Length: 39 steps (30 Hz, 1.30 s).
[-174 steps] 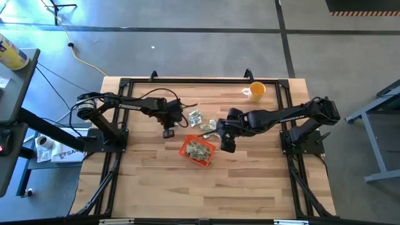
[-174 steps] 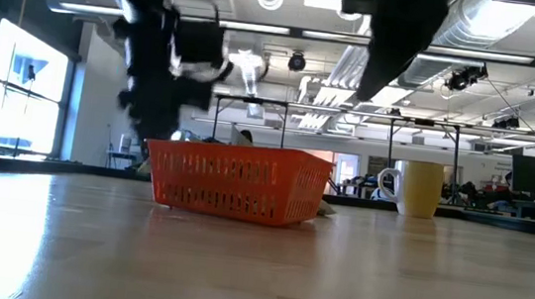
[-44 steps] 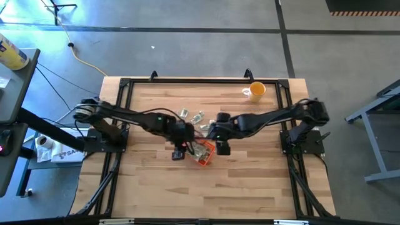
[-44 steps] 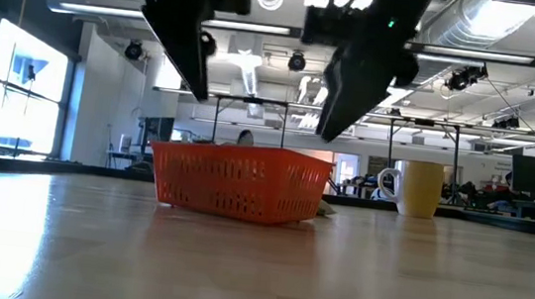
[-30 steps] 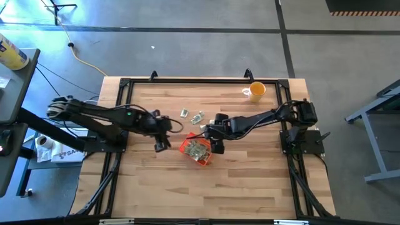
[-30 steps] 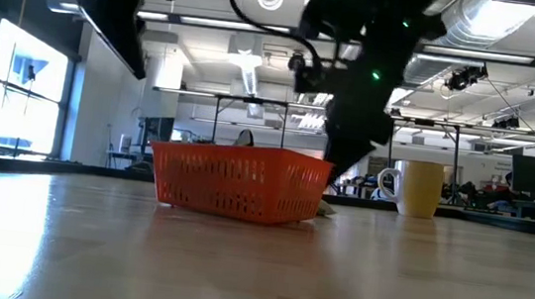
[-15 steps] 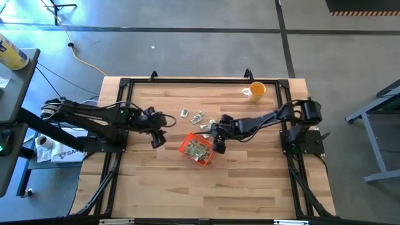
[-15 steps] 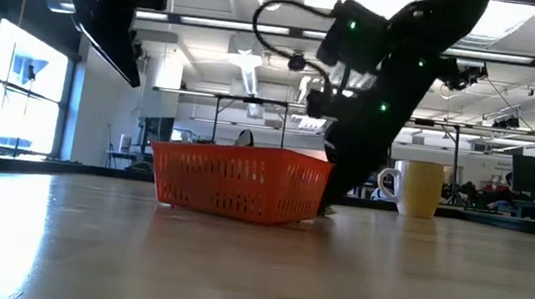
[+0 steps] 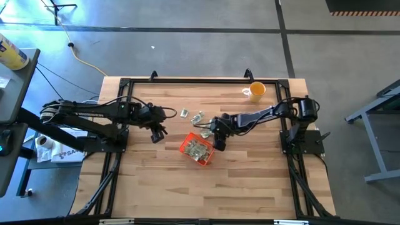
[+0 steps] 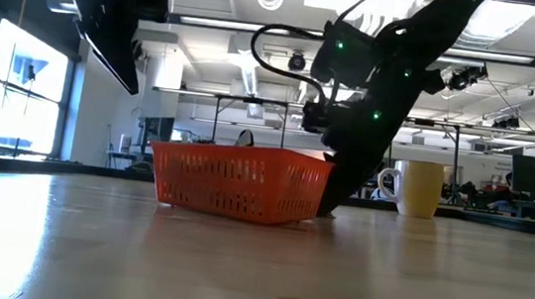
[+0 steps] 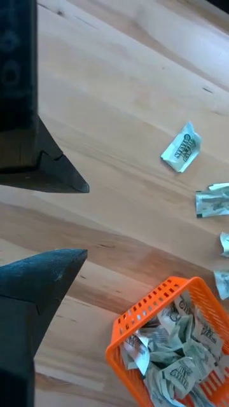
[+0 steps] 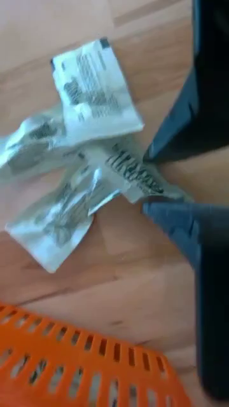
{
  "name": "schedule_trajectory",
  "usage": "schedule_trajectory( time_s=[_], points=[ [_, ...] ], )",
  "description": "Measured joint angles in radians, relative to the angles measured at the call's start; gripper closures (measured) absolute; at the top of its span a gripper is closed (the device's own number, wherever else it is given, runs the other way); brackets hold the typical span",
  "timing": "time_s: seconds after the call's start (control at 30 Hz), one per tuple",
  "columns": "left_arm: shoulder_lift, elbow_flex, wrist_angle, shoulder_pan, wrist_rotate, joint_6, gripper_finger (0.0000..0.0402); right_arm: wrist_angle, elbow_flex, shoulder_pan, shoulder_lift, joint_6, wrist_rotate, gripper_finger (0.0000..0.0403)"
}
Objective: Pick and place Stevia / Truvia into bins
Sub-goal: Put the stevia packet into the orange bin
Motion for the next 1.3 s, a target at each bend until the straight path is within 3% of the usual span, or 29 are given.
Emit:
schedule_trajectory(
  time_s=[0.13, 0.4, 0.47, 0.57, 0.73, 0.9, 1.07, 1.2, 1.3],
  points=[
    [0.0, 0.0, 0.003, 0.0, 0.0, 0.0, 0.0218, -0.049, 0.005, -0.025, -0.015, -0.006, -0.03, 0.0387],
    [0.02, 0.0, 0.008, 0.002, -0.063, 0.04, 0.0218, -0.22, 0.164, 0.04, -0.082, -0.038, 0.02, 0.0399],
    [0.042, 0.0, 0.04, 0.037, -0.001, 0.074, 0.0218, -0.234, 0.203, 0.065, -0.093, -0.05, -0.002, 0.0397],
    [0.104, -0.017, 0.133, 0.128, 0.174, 0.099, 0.0218, -0.224, 0.256, 0.099, -0.094, -0.07, -0.112, 0.0396],
    [0.205, -0.046, 0.34, 0.282, 0.225, 0.208, 0.0218, -0.205, 0.306, 0.163, -0.088, -0.079, -0.204, 0.04],
    [0.327, -0.043, 0.543, 0.368, 0.368, 0.311, 0.0218, -0.157, 0.308, 0.168, -0.044, -0.005, -0.366, 0.0398],
    [0.451, -0.017, 0.513, 0.401, 0.367, 0.281, 0.0218, -0.097, 0.307, 0.169, -0.015, 0.054, -0.31, 0.033],
    [0.519, 0.027, 0.493, 0.397, 0.344, 0.256, 0.0211, -0.072, 0.308, 0.178, -0.015, 0.081, -0.25, 0.0225],
    [0.545, 0.064, 0.493, 0.398, 0.234, 0.174, 0.0183, -0.096, 0.308, 0.184, -0.017, 0.131, -0.227, 0.0142]
  ],
)
